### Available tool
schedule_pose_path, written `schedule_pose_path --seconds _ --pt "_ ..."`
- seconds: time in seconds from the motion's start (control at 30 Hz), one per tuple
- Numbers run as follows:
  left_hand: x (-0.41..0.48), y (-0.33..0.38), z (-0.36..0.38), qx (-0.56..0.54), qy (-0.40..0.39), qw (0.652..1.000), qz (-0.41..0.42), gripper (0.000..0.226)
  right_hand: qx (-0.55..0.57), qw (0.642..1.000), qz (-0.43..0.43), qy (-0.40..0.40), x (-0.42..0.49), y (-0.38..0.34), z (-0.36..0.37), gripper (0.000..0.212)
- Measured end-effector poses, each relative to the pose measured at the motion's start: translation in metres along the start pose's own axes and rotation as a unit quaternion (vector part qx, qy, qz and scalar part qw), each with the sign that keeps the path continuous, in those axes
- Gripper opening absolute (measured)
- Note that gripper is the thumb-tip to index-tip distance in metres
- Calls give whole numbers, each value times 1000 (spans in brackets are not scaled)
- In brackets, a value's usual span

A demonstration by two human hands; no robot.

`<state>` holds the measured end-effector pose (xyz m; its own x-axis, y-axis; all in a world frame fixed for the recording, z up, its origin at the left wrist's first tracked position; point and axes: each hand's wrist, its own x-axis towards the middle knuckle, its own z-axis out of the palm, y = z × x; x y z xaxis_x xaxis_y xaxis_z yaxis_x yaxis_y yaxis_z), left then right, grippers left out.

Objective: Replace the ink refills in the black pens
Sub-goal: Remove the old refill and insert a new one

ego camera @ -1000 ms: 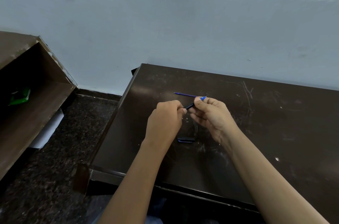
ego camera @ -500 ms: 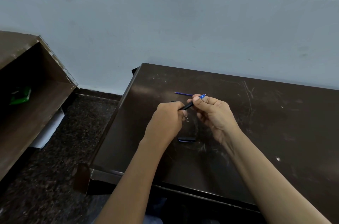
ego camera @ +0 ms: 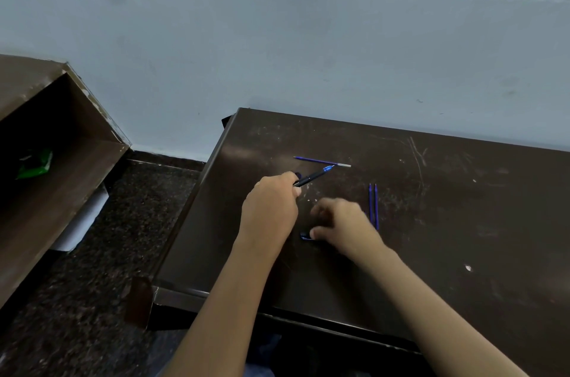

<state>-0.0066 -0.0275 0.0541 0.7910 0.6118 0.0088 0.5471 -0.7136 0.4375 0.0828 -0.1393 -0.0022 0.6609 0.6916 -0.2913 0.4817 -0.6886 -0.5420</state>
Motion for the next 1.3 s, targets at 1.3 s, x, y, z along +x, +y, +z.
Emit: schedule_pose_path --seconds 1.3 --pt "-2 5 16 -110 -46 993 25 23 603 785 57 133 1 -15 -33 26"
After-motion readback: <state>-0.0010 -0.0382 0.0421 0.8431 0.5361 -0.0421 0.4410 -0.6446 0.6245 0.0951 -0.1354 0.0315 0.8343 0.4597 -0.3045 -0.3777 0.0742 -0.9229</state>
